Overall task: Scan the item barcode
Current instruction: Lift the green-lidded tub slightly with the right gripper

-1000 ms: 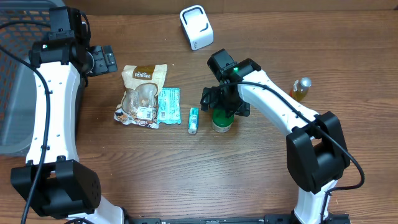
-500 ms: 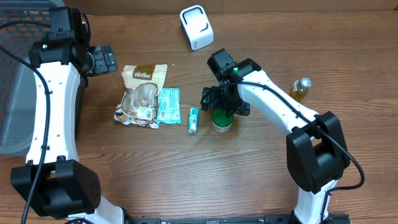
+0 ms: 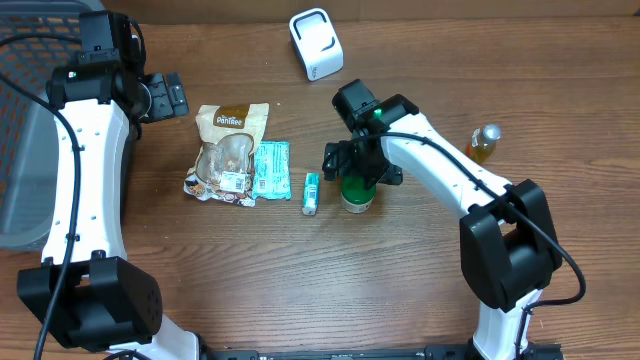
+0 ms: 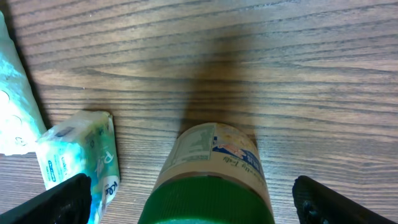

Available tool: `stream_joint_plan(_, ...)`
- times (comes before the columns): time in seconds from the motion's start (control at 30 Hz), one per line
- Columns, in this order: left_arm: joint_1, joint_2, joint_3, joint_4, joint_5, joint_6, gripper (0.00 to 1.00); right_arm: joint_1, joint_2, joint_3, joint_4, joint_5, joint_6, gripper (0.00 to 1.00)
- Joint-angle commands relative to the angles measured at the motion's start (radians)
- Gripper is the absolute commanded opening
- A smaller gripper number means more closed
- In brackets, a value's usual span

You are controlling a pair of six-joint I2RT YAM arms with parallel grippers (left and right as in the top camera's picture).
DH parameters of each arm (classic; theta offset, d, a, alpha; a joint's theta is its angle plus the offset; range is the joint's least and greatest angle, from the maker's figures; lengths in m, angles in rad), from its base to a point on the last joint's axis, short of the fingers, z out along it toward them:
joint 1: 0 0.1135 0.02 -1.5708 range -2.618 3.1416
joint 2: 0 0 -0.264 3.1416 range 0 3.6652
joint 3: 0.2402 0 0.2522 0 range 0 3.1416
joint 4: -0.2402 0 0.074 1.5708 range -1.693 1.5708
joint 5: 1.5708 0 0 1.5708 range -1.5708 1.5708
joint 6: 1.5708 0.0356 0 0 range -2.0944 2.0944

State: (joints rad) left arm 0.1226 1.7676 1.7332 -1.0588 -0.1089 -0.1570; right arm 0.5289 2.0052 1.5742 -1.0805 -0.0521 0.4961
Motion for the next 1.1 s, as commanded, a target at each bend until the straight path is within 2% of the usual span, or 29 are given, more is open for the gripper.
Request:
stream_joint_plan(0.0, 0.008, -0.002, 0.015, 0.000, -0.013, 0.004, 1.00, 0.031, 0.004, -0.004, -0.006, 0.077, -0.007, 1.00)
stream_joint_plan(1.07, 0.008, -0.002, 0.015, 0.000, -0.013, 0.004, 1.00, 0.046, 0.079, -0.004, -0.075, 0.085, -0.006, 0.99)
